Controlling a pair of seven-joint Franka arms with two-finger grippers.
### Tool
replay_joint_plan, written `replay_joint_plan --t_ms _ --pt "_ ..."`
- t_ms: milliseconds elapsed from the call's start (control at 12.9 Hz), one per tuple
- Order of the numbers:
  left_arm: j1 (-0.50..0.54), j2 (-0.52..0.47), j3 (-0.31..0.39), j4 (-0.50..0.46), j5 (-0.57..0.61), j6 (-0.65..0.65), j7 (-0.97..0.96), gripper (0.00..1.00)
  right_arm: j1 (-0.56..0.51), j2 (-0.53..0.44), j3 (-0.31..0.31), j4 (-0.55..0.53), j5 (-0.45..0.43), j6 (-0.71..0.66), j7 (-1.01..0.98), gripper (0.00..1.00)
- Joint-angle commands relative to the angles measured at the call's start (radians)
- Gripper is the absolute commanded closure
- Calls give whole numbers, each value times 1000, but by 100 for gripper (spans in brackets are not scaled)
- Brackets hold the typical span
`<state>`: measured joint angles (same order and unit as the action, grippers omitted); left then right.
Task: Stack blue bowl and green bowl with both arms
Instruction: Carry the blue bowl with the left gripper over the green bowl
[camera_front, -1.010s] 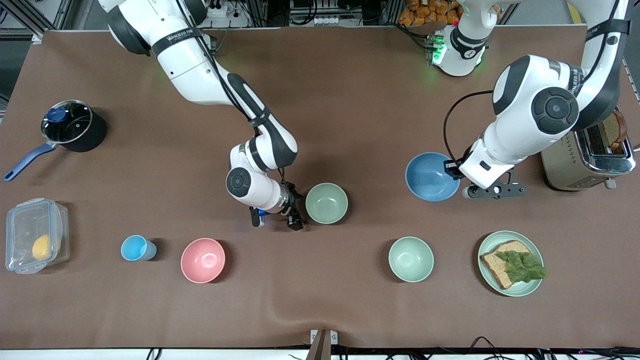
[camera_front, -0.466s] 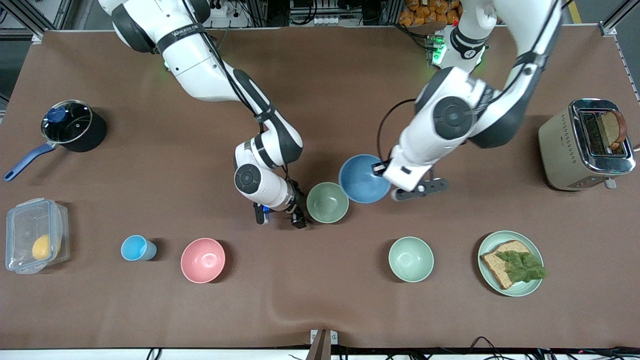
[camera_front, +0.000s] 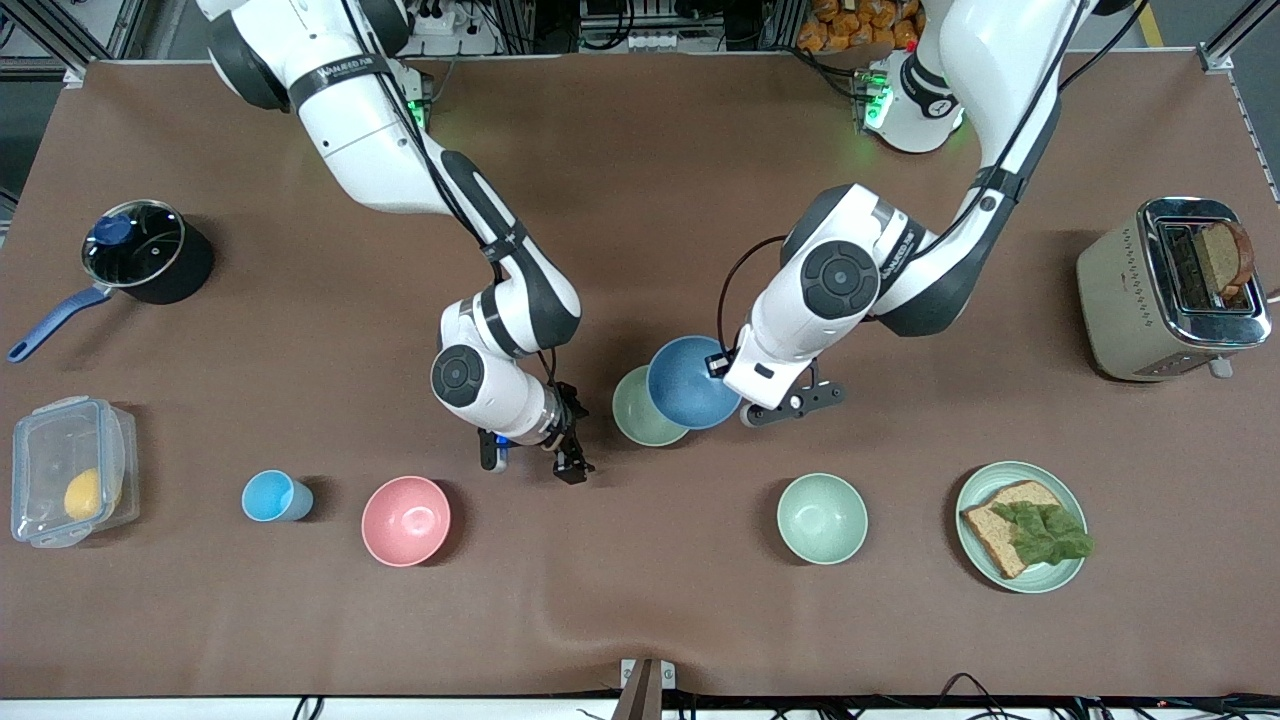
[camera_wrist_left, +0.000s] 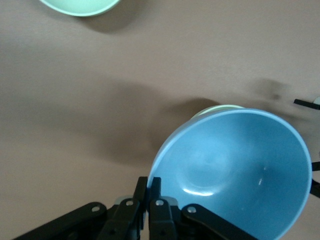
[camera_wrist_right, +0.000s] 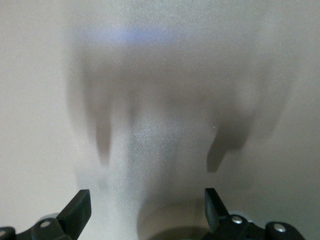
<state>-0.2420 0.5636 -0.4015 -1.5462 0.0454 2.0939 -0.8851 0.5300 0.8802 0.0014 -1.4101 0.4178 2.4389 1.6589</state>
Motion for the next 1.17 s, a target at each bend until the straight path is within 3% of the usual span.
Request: replay_joint_plan --t_ms 0,1087 --pt "-36 48 4 35 21 49 -18 100 -2 17 6 23 -10 -8 16 0" --pt "-135 163 65 44 51 169 -52 100 1 28 6 22 -53 -8 7 0"
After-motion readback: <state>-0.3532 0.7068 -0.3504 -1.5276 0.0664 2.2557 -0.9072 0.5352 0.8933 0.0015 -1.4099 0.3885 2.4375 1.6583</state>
